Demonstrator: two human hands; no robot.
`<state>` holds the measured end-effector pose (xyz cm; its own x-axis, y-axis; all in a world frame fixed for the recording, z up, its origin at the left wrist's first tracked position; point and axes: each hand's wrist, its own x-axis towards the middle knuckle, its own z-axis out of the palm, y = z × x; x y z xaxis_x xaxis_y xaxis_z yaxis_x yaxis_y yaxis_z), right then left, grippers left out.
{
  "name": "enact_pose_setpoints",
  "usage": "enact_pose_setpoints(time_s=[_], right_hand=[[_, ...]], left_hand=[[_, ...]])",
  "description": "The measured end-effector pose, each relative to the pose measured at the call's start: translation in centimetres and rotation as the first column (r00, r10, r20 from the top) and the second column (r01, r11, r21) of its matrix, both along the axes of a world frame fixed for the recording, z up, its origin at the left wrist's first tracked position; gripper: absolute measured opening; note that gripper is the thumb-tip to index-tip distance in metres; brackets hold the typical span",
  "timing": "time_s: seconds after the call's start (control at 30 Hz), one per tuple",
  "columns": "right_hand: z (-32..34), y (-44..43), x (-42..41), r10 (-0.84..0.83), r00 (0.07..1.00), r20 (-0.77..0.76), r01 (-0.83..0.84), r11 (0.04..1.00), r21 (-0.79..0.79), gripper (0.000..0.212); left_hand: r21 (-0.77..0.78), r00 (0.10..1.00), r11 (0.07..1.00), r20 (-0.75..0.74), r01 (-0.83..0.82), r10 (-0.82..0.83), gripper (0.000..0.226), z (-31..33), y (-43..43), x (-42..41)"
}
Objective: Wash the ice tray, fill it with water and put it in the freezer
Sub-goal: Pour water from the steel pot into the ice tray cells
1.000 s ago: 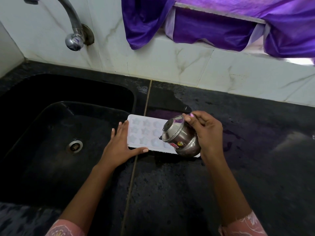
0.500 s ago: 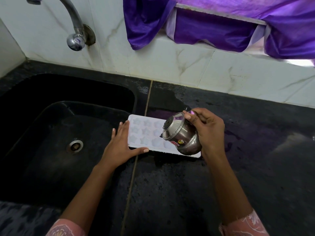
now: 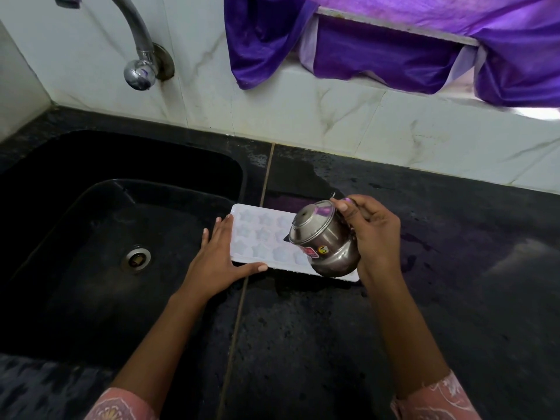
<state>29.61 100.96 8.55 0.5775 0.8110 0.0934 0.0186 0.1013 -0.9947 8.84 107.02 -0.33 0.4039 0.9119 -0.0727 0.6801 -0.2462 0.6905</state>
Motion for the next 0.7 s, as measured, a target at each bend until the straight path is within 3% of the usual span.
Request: enact_pose_setpoints(time_s=[0.2, 0.7], right_hand=[[0.1, 0.7, -0.5, 0.038, 0.999, -0.028, -0.038, 0.999, 0.000, 0.014], [0.1, 1.6, -1.7, 0.108, 0.991, 0.084, -0.105, 0.993, -0.045, 0.019]], left_hand=[[0.000, 1.000, 1.000, -0.006, 0.002, -0.002, 0.113, 0.2, 0.0, 0.0], [0.006, 1.000, 1.000, -0.012, -0.001, 0.001, 0.116, -0.2, 0.1, -0.1]])
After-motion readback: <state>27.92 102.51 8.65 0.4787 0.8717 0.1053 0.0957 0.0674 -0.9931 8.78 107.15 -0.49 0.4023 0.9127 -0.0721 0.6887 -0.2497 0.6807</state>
